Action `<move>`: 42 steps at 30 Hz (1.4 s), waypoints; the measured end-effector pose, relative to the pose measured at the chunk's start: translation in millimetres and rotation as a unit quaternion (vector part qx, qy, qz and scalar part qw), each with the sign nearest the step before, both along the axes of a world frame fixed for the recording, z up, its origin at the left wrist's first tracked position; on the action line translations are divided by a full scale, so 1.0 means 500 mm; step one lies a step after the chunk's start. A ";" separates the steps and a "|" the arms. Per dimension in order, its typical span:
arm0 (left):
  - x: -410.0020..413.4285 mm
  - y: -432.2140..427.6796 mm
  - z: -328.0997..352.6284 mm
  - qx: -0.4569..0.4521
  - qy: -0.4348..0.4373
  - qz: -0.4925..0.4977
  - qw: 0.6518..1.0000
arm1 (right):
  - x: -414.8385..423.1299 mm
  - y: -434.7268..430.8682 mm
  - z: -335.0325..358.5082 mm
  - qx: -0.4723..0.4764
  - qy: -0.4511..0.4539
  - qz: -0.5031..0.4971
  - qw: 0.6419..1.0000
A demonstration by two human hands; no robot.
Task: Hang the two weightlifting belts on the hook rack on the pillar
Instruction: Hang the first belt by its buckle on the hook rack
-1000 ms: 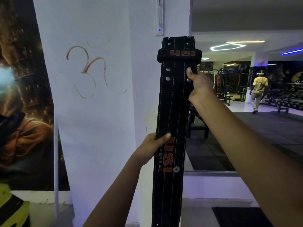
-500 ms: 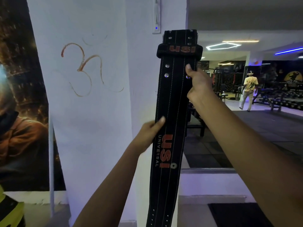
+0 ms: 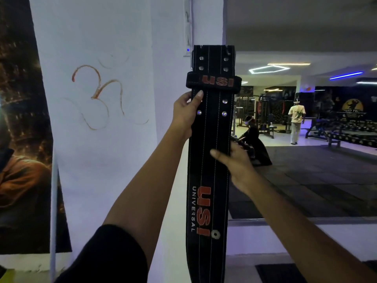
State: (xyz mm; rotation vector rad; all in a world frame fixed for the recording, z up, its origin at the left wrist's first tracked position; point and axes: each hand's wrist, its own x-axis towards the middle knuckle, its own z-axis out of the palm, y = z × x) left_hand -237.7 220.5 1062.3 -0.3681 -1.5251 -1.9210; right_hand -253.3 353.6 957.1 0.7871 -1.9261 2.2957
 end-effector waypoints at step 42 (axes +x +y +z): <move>0.019 -0.001 0.007 -0.029 0.030 0.033 0.999 | 0.007 -0.029 0.272 -0.094 0.073 -0.066 0.991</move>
